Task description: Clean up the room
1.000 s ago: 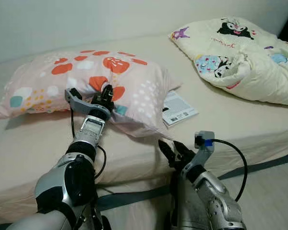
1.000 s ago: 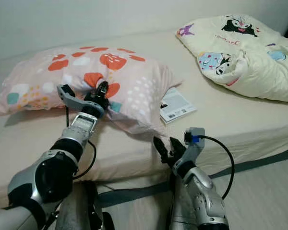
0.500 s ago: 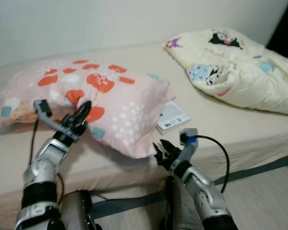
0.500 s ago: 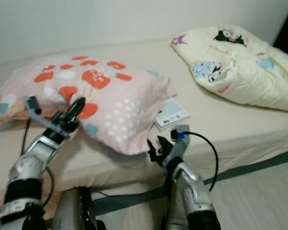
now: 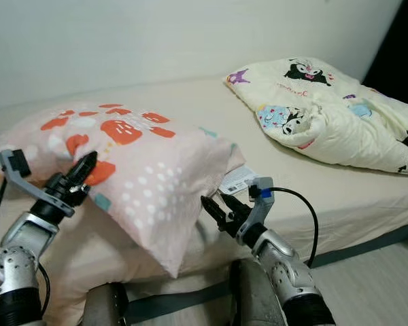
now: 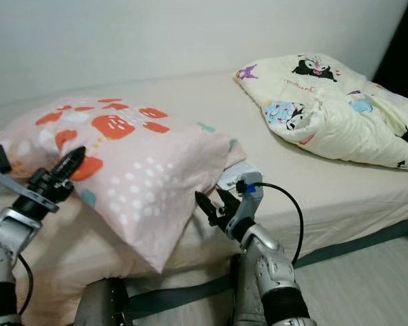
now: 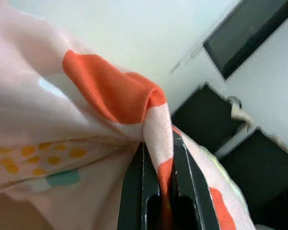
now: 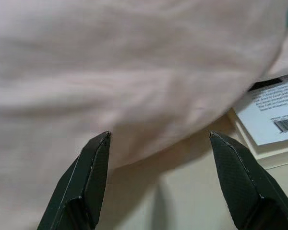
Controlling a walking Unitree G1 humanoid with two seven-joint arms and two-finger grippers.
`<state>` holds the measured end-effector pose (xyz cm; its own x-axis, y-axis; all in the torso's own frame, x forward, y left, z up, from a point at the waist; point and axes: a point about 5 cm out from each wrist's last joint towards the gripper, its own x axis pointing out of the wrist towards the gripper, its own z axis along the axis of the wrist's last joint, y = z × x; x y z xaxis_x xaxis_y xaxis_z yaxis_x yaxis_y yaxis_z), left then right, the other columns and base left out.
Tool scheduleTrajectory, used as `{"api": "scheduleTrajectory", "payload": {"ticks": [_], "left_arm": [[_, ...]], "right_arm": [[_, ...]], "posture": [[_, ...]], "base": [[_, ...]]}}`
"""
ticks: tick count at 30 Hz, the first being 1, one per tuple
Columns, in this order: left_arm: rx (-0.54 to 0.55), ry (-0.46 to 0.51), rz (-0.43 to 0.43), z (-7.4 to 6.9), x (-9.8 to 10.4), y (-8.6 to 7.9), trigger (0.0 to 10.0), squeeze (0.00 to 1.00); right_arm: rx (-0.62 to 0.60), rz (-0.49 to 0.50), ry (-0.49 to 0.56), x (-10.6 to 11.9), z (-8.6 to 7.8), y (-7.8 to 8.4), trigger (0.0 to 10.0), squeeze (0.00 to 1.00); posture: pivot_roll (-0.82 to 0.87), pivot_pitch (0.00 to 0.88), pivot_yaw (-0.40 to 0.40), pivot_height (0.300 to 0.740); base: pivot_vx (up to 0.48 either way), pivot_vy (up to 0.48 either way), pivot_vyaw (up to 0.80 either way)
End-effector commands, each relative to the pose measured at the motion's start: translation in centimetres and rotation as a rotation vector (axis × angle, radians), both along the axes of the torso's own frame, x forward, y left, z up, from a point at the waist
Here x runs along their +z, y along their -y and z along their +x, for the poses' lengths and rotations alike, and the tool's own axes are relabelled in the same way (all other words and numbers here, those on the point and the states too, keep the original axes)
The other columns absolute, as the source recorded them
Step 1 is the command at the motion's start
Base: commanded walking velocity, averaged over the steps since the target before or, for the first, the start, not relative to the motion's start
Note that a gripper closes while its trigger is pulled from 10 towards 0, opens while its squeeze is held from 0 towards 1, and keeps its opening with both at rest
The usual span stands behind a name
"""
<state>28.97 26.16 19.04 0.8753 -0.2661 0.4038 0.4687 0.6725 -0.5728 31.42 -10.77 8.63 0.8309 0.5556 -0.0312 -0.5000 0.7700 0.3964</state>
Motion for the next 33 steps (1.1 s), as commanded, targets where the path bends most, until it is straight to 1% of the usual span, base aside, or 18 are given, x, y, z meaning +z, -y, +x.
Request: {"api": "scheduleTrajectory", "payload": {"ticks": [1,2,4,6,8,11,14,15,17,19,21,22,23,25,26,27,29,33], "left_arm": [[-0.020,0.089,-0.034,-0.4,1.8,0.5,0.0,0.00],[-0.020,0.089,-0.034,-0.4,1.8,0.5,0.0,0.00],[-0.045,0.106,-0.053,-0.5,2.3,1.4,0.0,0.00],[-0.057,0.116,-0.063,-0.6,2.6,1.7,0.0,0.00],[-0.063,0.122,-0.072,-0.6,2.7,1.9,0.0,0.00],[-0.052,0.120,-0.083,-0.6,2.9,1.7,0.0,0.00],[-0.052,0.099,-0.067,-0.6,2.5,1.7,0.0,0.00],[-0.053,0.063,-0.034,-0.5,1.8,1.8,0.0,0.00],[-0.052,0.045,-0.020,-0.4,1.4,1.9,0.0,0.00],[-0.052,0.045,-0.020,-0.4,1.4,1.9,0.0,0.00],[-0.045,-0.009,0.019,-0.4,0.2,2.2,0.0,0.00],[-0.042,-0.033,0.029,-0.5,-0.4,2.4,0.0,0.00],[-0.042,-0.033,0.029,-0.5,-0.4,2.4,0.0,0.00],[-0.037,-0.088,0.048,-0.6,-1.9,2.8,0.0,0.00],[-0.034,-0.108,0.051,-0.7,-2.4,2.9,0.0,0.00],[-0.034,-0.108,0.051,-0.7,-2.4,2.9,0.0,0.00],[-0.024,-0.147,0.050,-0.9,-3.5,3.0,0.0,0.00],[-0.015,-0.171,0.047,-1.1,-4.2,3.2,0.0,0.00]], "right_arm": [[0.011,0.001,0.008,0.0,0.1,-0.3,10.0,0.00],[0.011,0.001,0.008,0.0,0.1,-0.3,10.0,0.00],[0.015,0.002,0.013,0.1,0.2,-0.4,10.0,0.00],[0.015,0.002,0.015,0.1,0.3,-0.3,10.0,0.00],[0.015,0.002,0.017,0.1,0.4,-0.3,10.0,0.00],[0.018,0.002,0.019,0.1,0.5,-0.2,10.0,0.00],[0.019,0.003,0.021,0.1,0.5,-0.3,10.0,0.00],[0.022,0.003,0.022,0.1,0.6,-0.4,10.0,0.00],[0.023,0.002,0.023,0.1,0.6,-0.4,10.0,0.00],[0.023,0.002,0.023,0.1,0.6,-0.4,10.0,0.00],[0.023,0.002,0.025,0.1,0.7,-0.5,10.0,0.00],[0.023,0.000,0.025,0.1,0.7,-0.4,10.0,0.00],[0.023,0.000,0.025,0.1,0.7,-0.4,10.0,0.00],[0.027,-0.009,0.024,-0.1,0.6,-0.4,10.0,0.00],[0.030,-0.013,0.023,-0.2,0.5,-0.4,10.0,0.00],[0.030,-0.013,0.023,-0.2,0.5,-0.4,10.0,0.00],[0.040,-0.018,0.023,-0.3,0.4,-0.5,10.0,0.00],[0.052,-0.024,0.024,-0.4,0.3,-0.7,10.0,0.00]], "posture": [[-0.03,0.037,0.010,0.556],[-0.03,0.037,0.010,0.556],[-0.03,0.034,0.010,0.566],[-0.03,0.034,0.008,0.571],[-0.03,0.033,0.007,0.576],[-0.02,0.029,0.002,0.590],[-0.02,0.028,0.001,0.600],[-0.02,0.026,0.003,0.610],[-0.02,0.026,0.003,0.619],[-0.02,0.026,0.003,0.619],[-0.03,0.023,0.006,0.629],[-0.02,0.022,0.006,0.634],[-0.02,0.022,0.006,0.634],[-0.03,0.023,0.004,0.643],[-0.03,0.023,0.003,0.648],[-0.03,0.023,0.003,0.648],[-0.03,0.023,0.001,0.658],[-0.03,0.023,-0.004,0.668]], "base": [[0.000,0.000,0.00],[0.000,0.000,0.00],[0.000,0.000,0.00],[0.000,0.000,0.00],[0.000,0.000,0.00],[0.000,0.000,0.00],[0.000,0.000,0.00],[0.000,0.000,0.00],[0.000,0.000,0.00],[0.000,0.000,0.00],[0.000,0.000,0.00],[0.000,0.000,0.00],[0.000,0.000,0.00],[0.000,0.000,0.00],[0.000,0.000,0.00],[0.000,0.000,0.00],[0.000,0.000,0.00],[0.000,0.000,0.00]]}}
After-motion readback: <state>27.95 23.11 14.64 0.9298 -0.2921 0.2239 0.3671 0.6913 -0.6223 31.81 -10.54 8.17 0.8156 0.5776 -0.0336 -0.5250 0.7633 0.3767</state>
